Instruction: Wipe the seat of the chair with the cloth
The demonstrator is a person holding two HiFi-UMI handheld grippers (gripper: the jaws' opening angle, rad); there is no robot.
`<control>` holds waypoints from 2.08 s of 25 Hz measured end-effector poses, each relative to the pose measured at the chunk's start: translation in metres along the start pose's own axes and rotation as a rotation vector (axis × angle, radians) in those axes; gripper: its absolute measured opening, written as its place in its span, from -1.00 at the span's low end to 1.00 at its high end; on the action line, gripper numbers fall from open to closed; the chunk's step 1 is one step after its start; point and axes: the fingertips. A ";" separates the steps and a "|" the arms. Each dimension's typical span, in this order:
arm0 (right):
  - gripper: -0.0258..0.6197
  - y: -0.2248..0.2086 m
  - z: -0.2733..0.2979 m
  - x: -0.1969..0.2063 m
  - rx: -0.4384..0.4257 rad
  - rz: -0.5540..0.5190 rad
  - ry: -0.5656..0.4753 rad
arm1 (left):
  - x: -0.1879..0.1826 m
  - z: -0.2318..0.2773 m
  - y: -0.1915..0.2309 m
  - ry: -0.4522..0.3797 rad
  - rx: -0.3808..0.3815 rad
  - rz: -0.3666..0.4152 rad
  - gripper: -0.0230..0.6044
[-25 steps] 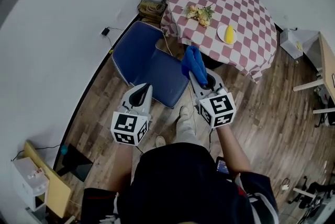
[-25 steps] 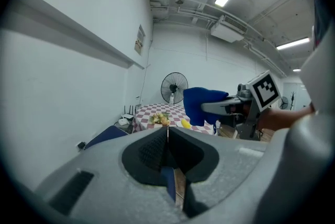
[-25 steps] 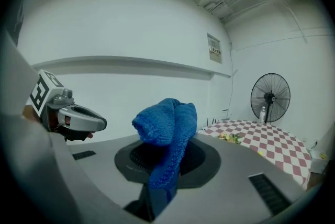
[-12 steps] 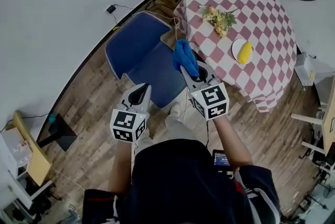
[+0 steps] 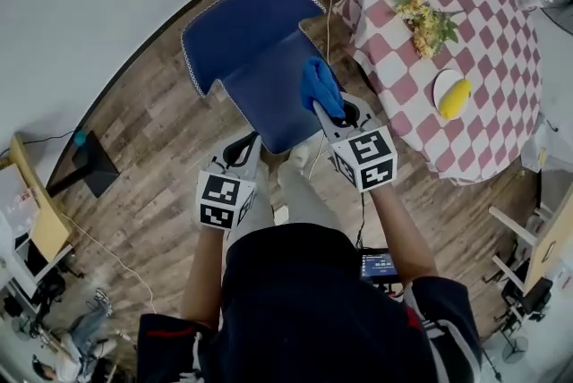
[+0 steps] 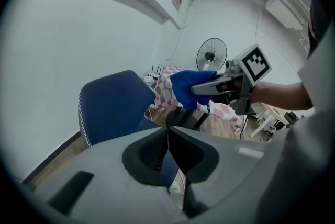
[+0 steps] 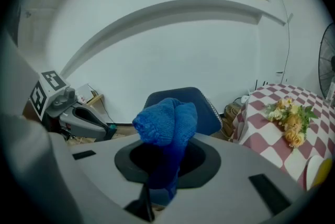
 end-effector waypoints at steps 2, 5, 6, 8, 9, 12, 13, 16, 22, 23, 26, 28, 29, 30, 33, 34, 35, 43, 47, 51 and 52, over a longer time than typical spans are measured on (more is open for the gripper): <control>-0.74 0.007 0.015 0.019 -0.023 -0.002 0.045 | 0.020 0.013 0.009 0.057 0.004 0.013 -0.86; -0.74 0.011 0.035 0.048 -0.035 0.008 0.108 | 0.052 0.039 0.021 0.133 0.047 -0.005 -0.86; -0.74 0.010 0.042 0.059 -0.032 0.021 0.127 | 0.061 0.049 0.024 0.158 0.070 -0.013 -0.86; -0.74 0.004 0.055 0.081 -0.022 0.053 0.165 | 0.074 0.070 0.030 0.184 0.118 -0.004 -0.86; -0.74 0.001 0.062 0.091 -0.015 0.070 0.183 | 0.079 0.080 0.034 0.186 0.139 0.020 -0.86; -0.74 -0.008 0.083 0.125 0.010 0.115 0.233 | 0.103 0.103 0.046 0.217 0.176 0.086 -0.86; -0.74 -0.009 0.090 0.137 0.010 0.126 0.251 | 0.116 0.109 0.050 0.236 0.175 0.093 -0.86; -0.74 -0.007 0.115 0.176 -0.028 0.126 0.314 | 0.160 0.130 0.064 0.296 0.159 0.118 -0.86; -0.74 -0.003 0.161 0.232 -0.107 0.103 0.402 | 0.223 0.173 0.072 0.343 0.196 0.124 -0.86; -0.74 -0.003 0.166 0.239 -0.108 0.097 0.408 | 0.231 0.181 0.073 0.350 0.202 0.144 -0.86; -0.74 -0.005 0.184 0.257 -0.115 0.082 0.421 | 0.253 0.205 0.081 0.379 0.202 0.202 -0.86; -0.74 -0.008 0.197 0.266 -0.115 0.065 0.424 | 0.260 0.222 0.090 0.392 0.188 0.232 -0.86; -0.74 -0.009 0.202 0.270 -0.114 0.055 0.427 | 0.264 0.229 0.094 0.396 0.180 0.244 -0.86; -0.74 -0.010 0.207 0.275 -0.115 0.044 0.432 | 0.269 0.235 0.097 0.402 0.174 0.252 -0.86; -0.74 -0.009 0.216 0.290 -0.118 0.018 0.445 | 0.281 0.250 0.109 0.415 0.149 0.267 -0.85; -0.74 -0.008 0.218 0.295 -0.118 0.013 0.446 | 0.284 0.254 0.114 0.417 0.138 0.275 -0.85; -0.74 -0.007 0.220 0.300 -0.118 0.010 0.447 | 0.287 0.257 0.118 0.419 0.130 0.283 -0.84; -0.74 -0.003 0.228 0.323 -0.094 0.009 0.472 | 0.296 0.273 0.133 0.419 0.096 0.339 -0.08; -0.74 -0.004 0.227 0.329 -0.087 0.032 0.478 | 0.302 0.287 0.137 0.416 0.046 0.347 0.07; -0.74 -0.009 0.227 0.336 -0.086 0.050 0.485 | 0.307 0.296 0.143 0.424 0.012 0.338 0.14; -0.74 -0.010 0.227 0.337 -0.085 0.051 0.487 | 0.308 0.296 0.143 0.419 0.013 0.337 0.14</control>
Point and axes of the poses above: the fingertips, and each gripper's own axes: z forward along the fingers, y to its left, x out of its underside, and after that the axes turned 5 degrees about x, right-handed
